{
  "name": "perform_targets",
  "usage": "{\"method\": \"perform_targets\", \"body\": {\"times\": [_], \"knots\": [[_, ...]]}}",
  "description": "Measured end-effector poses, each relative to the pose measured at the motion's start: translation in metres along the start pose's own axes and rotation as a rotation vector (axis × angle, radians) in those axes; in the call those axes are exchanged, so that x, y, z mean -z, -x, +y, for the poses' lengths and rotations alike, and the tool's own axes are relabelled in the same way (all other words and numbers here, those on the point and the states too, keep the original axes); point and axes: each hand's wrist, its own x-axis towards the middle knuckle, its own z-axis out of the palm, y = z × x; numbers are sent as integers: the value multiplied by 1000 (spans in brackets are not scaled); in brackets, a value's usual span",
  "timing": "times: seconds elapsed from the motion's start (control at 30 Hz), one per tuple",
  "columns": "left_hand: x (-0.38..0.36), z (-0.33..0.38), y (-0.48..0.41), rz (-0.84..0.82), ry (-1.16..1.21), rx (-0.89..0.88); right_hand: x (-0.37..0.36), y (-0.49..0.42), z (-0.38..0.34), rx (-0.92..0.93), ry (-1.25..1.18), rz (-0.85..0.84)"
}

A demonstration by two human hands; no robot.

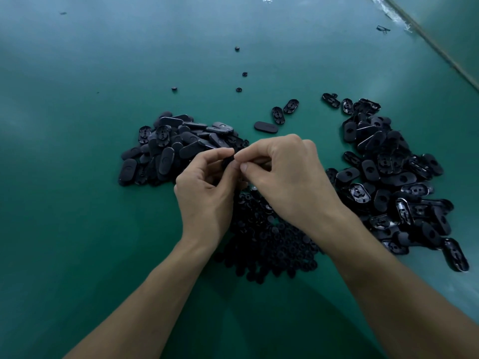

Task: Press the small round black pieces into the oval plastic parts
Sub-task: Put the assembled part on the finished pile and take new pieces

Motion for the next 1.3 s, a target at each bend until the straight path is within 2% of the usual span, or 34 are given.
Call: {"method": "perform_targets", "body": {"times": [0.23, 0.3, 0.47, 0.57, 0.67, 0.8, 1.3], "knots": [[1, 0, 1, -37, 39, 34, 4, -9, 9, 47, 19, 21], [1, 0, 0, -29, 67, 48, 7, -14, 15, 37, 33, -26], [3, -2, -1, -39, 125, 43, 11, -21, 25, -7, -166, -132], [3, -3, -1, -30, 129, 43, 9, -20, 29, 19, -150, -48], [2, -3, -1, -2, 144, 51, 5, -15, 28, 124, 3, 65], [3, -4, -2, 9, 172, 56, -6, -8, 24, 202, 87, 91], [5, -1, -1, -24, 78, 15, -6, -8, 6, 20, -56, 12]]}}
